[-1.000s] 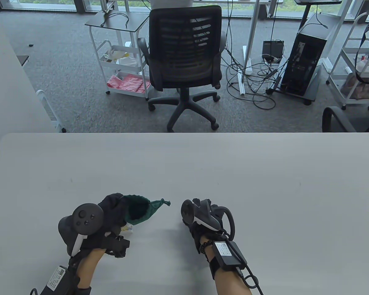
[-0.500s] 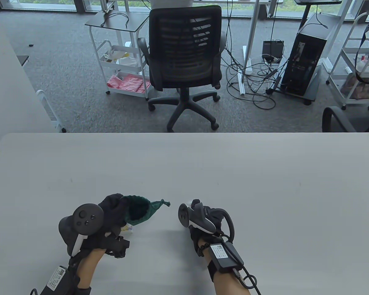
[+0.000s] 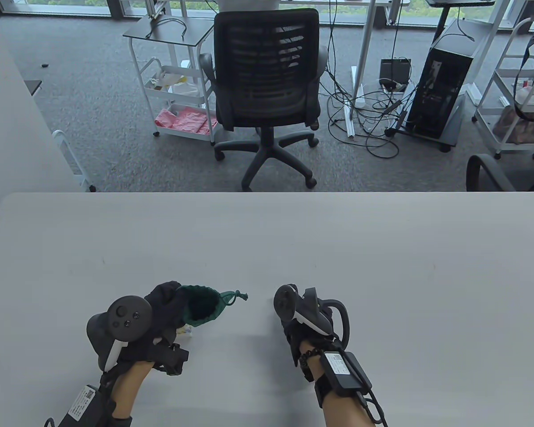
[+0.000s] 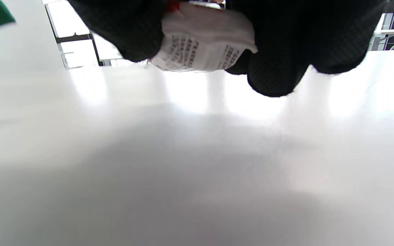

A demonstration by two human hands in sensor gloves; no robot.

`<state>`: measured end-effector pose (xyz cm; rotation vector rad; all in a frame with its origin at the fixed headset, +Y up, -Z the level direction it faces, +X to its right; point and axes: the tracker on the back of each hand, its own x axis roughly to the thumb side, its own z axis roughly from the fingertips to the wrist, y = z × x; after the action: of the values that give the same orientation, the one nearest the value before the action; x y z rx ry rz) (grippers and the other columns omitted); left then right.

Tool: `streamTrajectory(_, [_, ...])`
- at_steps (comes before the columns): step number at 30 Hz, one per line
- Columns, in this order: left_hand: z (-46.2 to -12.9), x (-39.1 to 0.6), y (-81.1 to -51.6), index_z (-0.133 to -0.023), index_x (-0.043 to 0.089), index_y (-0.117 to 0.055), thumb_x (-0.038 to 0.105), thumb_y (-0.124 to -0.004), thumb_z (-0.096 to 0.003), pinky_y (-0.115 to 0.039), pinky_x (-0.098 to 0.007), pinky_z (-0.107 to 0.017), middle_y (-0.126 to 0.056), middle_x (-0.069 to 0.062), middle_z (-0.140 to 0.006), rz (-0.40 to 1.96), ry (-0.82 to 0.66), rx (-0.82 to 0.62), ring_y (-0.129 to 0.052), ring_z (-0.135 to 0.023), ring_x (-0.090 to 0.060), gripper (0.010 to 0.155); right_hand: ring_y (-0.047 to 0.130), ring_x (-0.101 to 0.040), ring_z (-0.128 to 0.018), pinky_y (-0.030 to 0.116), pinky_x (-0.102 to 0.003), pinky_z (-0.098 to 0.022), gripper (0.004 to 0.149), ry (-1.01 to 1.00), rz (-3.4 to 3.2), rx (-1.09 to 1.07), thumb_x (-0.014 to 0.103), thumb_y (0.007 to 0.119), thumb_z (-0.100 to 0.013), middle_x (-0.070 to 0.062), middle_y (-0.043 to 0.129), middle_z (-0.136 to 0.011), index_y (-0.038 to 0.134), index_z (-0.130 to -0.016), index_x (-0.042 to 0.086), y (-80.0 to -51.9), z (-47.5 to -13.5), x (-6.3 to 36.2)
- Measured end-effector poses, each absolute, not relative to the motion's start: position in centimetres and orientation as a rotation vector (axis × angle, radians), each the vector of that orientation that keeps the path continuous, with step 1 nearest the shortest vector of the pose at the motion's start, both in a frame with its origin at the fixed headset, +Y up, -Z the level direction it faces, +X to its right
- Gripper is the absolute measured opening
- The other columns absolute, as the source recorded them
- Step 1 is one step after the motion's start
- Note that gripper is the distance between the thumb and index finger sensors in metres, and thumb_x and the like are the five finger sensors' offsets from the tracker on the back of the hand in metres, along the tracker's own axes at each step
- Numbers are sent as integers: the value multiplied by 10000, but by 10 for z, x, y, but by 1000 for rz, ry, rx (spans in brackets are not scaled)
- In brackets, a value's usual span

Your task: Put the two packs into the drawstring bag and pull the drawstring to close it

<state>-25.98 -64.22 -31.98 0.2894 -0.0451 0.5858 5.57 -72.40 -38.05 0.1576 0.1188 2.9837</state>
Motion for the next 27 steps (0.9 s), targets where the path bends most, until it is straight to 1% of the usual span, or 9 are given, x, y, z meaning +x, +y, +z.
streamTrajectory(5, [-320,-252,-643,-808,99,-868,454,-793,-521,-1026,-289,-252,-1085,55,-499,587,-65,277,-1169,-246,-62,463,920,-483,-692,799,-627,-531,617,13,2866,173,339,786,-521,-347,741,-900,578,-1058,118,-700,-369,76])
streamTrajectory(12, [-319,-243,-648,-816,96,-865,445,-797,-520,-1019,-308,-267,-1087,43,-518,586,-87,249,-1171,-267,-80,463,966,-453,-640,844,-592,-489,614,-128,2667,193,371,798,-515,-337,798,-863,646,-1040,90,-672,-349,94])
streamTrajectory(21, [-318,-227,-655,-852,81,-844,406,-803,-521,-1010,-342,-302,-1083,3,-579,541,-135,199,-1177,-324,-123,466,1000,-430,-576,895,-518,-424,591,-177,2440,361,370,799,-518,-343,828,-846,702,-1014,65,-638,-323,85])
streamTrajectory(27, [-318,-221,-658,-853,81,-844,410,-803,-520,-1011,-341,-306,-1085,3,-581,525,-152,190,-1178,-329,-126,469,1033,-401,-554,925,-500,-410,539,-189,2321,507,363,801,-522,-347,854,-842,780,-959,49,-620,-304,72])
